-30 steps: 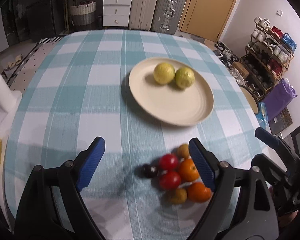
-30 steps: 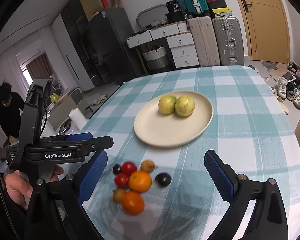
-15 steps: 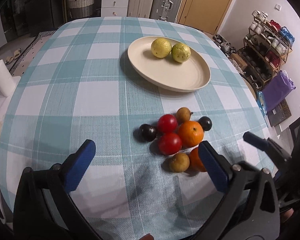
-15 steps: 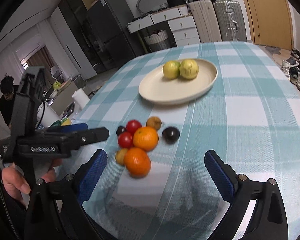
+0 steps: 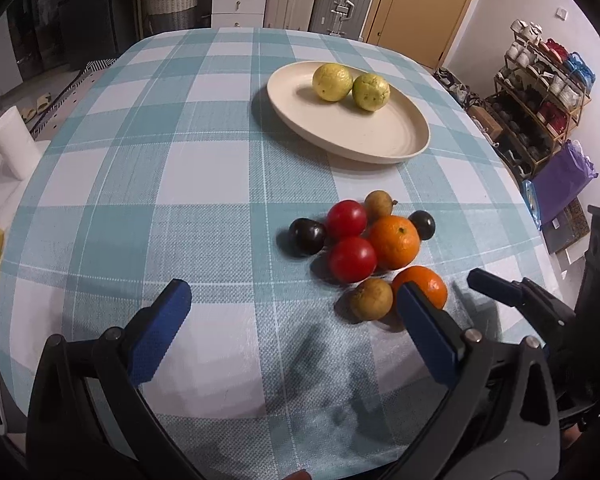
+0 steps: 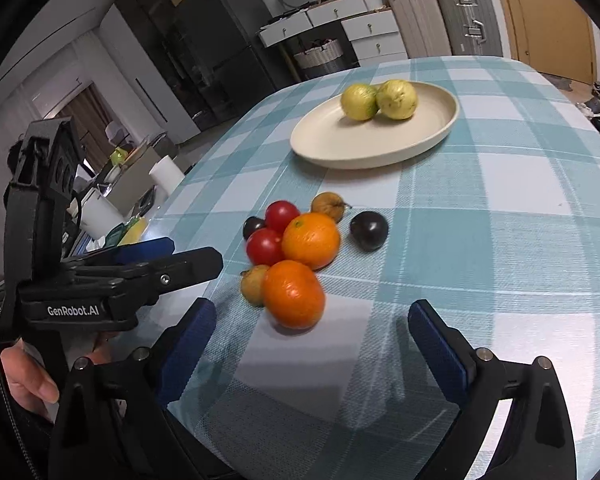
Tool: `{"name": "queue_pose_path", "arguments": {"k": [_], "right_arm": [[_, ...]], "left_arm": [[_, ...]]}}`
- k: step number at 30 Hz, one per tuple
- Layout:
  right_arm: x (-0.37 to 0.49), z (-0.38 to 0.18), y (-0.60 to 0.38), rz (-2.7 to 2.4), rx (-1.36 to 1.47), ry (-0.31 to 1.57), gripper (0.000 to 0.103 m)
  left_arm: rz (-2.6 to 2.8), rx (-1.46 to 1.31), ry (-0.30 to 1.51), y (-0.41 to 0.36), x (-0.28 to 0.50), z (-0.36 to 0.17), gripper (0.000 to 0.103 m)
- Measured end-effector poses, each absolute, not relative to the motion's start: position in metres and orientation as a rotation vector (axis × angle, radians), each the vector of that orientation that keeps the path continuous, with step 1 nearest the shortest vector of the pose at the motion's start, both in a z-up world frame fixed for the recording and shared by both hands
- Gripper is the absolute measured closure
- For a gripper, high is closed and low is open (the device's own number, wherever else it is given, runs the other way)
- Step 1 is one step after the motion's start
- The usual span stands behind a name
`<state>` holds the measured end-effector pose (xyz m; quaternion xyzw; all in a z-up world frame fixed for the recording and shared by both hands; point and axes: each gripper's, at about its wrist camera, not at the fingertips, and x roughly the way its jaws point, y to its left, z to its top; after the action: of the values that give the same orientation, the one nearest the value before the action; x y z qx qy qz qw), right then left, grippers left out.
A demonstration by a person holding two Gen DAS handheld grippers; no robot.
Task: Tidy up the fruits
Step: 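Move both tools back toward the remaining fruit cluster, then grasp an orange with the right gripper while the left gripper grasps a brown kiwi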
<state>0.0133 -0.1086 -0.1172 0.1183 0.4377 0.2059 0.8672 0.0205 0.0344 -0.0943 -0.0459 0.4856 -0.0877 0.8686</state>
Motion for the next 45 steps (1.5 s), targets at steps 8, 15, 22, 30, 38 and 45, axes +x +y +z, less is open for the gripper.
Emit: {"name": "queue_pose_path", "arguments": {"k": [8, 15, 22, 30, 38, 45], "right_arm": [[0.020, -0.124, -0.101, 0.451, 0.255, 0.942, 0.025], [0.023, -0.126, -0.100, 0.461, 0.271, 0.941, 0.040], [0.024, -0.127, -0.094, 0.492, 0.248, 0.949, 0.065], [0.023, -0.127, -0.099, 0.500, 0.280, 0.941, 0.067], [0.018, -0.116, -0.109, 0.487, 0.284, 0.899, 0.067], [0.018, -0.107, -0.120, 0.468, 0.296, 0.874, 0.067]], "left_arm": [[-0.182, -0.118, 1.014, 0.043, 0.018, -0.096, 0.001], [-0.177, -0.135, 1.023, 0.050, 0.018, -0.101, 0.001], [-0.177, -0.139, 1.030, 0.051, 0.019, -0.105, 0.001], [-0.180, -0.140, 1.041, 0.050, 0.022, -0.109, 0.001], [-0.184, -0.159, 1.043, 0.051, 0.028, -0.110, 0.001], [-0.222, -0.169, 1.050, 0.043, 0.040, -0.110, 0.001]]}}
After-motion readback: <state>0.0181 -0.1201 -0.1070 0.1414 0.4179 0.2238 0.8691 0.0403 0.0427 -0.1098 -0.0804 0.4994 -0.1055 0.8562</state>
